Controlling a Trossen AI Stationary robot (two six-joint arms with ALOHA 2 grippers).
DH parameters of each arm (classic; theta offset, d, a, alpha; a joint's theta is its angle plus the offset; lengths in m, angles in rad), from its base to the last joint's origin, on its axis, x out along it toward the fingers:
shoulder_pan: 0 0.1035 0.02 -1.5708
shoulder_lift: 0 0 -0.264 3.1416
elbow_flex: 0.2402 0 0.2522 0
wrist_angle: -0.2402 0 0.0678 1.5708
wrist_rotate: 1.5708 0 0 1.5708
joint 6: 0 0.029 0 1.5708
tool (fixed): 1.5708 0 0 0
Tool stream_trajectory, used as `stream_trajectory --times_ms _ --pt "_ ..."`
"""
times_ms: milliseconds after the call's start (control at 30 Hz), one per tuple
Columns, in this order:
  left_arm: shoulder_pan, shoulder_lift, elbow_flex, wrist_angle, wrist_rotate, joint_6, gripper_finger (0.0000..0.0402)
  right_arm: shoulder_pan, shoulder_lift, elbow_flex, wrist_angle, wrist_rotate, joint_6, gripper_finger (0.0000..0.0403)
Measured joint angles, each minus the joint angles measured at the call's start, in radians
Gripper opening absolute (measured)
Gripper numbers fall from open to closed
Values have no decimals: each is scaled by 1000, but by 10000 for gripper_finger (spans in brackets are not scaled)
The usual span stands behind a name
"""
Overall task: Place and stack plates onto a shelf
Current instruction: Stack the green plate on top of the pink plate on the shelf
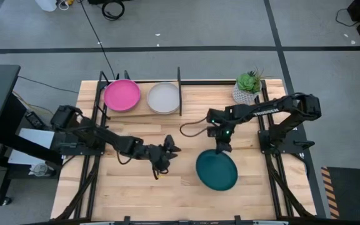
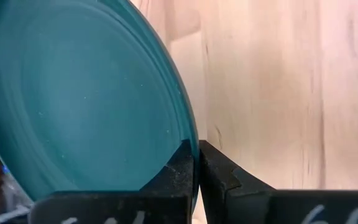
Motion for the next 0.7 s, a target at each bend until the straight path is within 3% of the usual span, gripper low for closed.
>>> stream_trajectory --times_ms 200,400,700 --pt "1 103 -1 304 -33 282 181 -44 0 25 -5 -51 54 16" --pt "14 150 0 487 20 406 180 -46 0 44 -14 -69 59 17" --pt "84 151 25 508 297 439 180 -46 0 44 -13 -69 58 18"
